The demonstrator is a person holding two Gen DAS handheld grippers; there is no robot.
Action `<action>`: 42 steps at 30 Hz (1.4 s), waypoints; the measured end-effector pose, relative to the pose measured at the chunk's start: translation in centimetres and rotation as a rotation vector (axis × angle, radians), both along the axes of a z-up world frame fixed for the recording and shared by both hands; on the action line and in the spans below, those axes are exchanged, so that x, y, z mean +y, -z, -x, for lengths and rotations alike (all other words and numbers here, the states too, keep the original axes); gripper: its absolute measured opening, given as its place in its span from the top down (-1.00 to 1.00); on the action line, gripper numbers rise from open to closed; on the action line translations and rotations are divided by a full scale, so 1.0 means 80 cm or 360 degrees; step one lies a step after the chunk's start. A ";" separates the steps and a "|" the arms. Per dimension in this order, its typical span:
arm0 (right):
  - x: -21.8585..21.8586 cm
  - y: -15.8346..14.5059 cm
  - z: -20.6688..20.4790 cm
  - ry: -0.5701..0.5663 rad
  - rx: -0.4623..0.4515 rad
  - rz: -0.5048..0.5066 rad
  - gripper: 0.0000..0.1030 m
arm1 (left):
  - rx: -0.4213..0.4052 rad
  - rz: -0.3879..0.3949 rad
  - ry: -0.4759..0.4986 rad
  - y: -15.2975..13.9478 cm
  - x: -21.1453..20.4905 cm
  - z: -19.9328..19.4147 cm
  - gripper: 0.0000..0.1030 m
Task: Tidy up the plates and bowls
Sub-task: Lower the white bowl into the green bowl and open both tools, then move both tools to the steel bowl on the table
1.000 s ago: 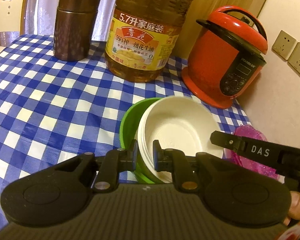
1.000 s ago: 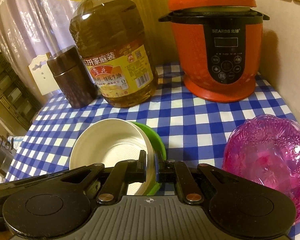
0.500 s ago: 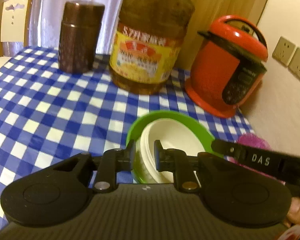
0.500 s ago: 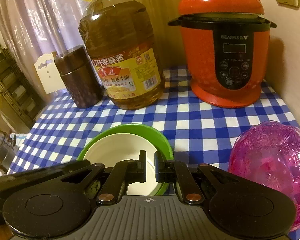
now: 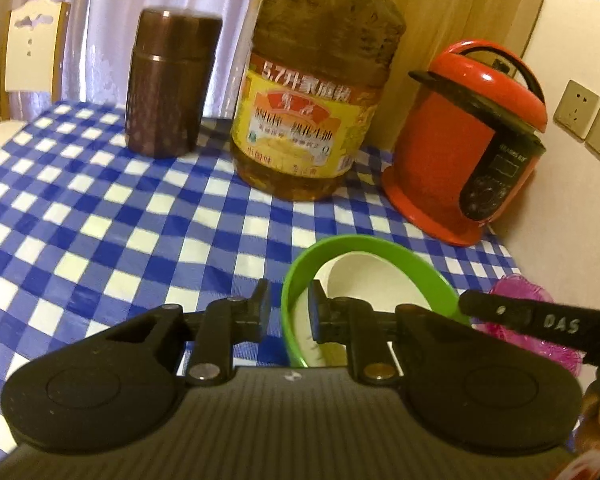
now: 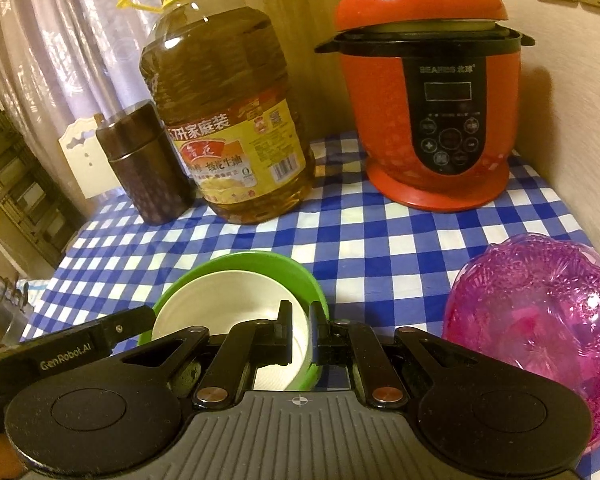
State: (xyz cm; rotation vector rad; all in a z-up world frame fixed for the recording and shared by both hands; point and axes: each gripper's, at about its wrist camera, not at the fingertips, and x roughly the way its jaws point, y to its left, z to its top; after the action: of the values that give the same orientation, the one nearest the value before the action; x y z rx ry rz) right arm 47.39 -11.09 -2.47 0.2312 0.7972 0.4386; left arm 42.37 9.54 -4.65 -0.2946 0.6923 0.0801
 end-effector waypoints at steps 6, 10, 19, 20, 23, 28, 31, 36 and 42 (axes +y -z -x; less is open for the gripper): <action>-0.001 0.001 -0.001 0.0007 0.0004 -0.0008 0.84 | -0.0039 0.0098 -0.0018 0.000 0.010 0.000 0.69; -0.002 0.002 -0.001 0.0015 0.0003 -0.0006 0.84 | -0.0048 0.0091 0.0026 -0.003 0.006 -0.002 0.69; -0.004 0.002 0.000 0.0022 0.0006 -0.0010 0.84 | -0.0024 -0.0056 0.0070 0.000 -0.006 -0.004 0.65; -0.005 0.001 0.000 0.0028 0.0008 -0.0012 0.84 | -0.0026 -0.0080 0.0076 0.000 -0.008 -0.004 0.64; -0.011 -0.001 0.003 0.0034 0.0008 -0.0028 0.84 | -0.0021 -0.0087 0.0060 -0.001 -0.009 -0.003 0.66; -0.032 -0.007 0.019 0.0059 0.0007 -0.0066 0.83 | -0.0085 -0.0098 0.0059 -0.017 -0.014 0.019 0.66; -0.045 -0.007 0.036 0.0071 0.0022 -0.0057 0.81 | -0.0093 -0.0077 0.0082 -0.026 -0.021 0.036 0.66; -0.079 -0.004 0.081 0.0122 0.0042 -0.0051 0.11 | -0.0086 -0.0019 0.0157 -0.032 -0.047 0.079 0.66; -0.129 -0.013 0.140 0.0229 0.0040 -0.0079 0.10 | -0.0040 0.0017 0.0266 -0.030 -0.094 0.128 0.66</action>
State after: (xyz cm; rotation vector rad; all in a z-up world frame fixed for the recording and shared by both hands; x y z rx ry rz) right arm 36.19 -21.42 -1.47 0.3387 0.7892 0.3207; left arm 32.11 2.04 -2.27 -0.2467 0.6901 -0.0864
